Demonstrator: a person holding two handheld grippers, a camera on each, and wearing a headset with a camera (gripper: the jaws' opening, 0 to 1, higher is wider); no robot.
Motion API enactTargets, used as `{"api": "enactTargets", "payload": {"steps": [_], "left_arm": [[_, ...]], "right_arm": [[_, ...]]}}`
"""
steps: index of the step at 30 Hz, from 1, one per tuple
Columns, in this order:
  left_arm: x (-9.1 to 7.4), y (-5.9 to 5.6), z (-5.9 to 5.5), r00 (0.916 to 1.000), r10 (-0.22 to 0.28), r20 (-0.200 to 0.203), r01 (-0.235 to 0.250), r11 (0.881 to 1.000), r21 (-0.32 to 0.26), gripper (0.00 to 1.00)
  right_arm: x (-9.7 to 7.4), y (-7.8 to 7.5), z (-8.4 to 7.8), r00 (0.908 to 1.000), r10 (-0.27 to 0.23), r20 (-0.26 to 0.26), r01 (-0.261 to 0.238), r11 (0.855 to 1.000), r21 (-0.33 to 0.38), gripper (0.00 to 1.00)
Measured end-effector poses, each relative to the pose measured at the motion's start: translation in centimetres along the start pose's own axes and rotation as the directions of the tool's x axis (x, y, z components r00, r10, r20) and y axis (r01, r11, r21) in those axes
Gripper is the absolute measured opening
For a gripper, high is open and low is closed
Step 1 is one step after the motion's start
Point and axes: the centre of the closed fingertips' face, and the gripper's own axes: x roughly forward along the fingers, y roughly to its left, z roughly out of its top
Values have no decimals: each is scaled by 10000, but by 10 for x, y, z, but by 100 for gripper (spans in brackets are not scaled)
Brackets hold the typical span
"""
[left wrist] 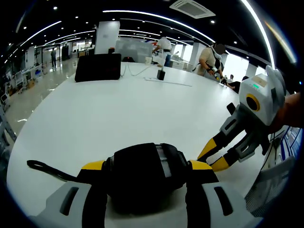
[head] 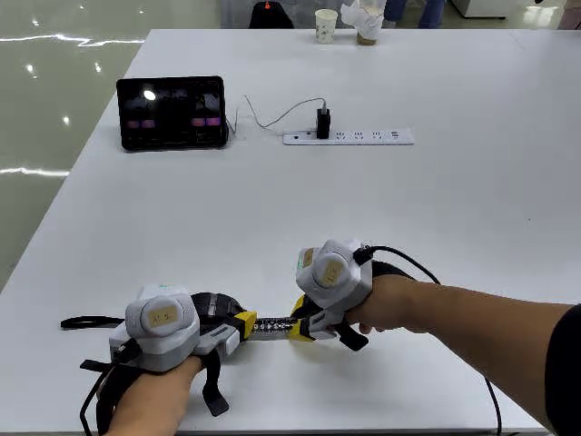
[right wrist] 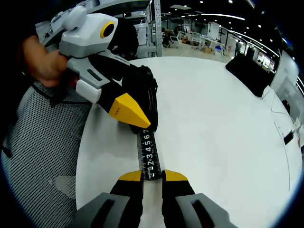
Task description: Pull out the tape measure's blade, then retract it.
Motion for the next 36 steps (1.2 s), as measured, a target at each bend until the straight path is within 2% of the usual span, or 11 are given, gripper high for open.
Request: {"api": "enactTargets", "payload": {"steps": [20, 36], "left_arm": [[0, 0, 0, 10000, -47, 23, 47, 10000, -55, 62], [0, 0, 0, 10000, -87, -18, 86, 9999, -96, 62]], "right_arm": [[4, 2, 6, 9998, 62, 202, -61, 10000, -27, 11], [12, 5, 18, 9990, 88, 433, -86, 10000, -28, 12]]}}
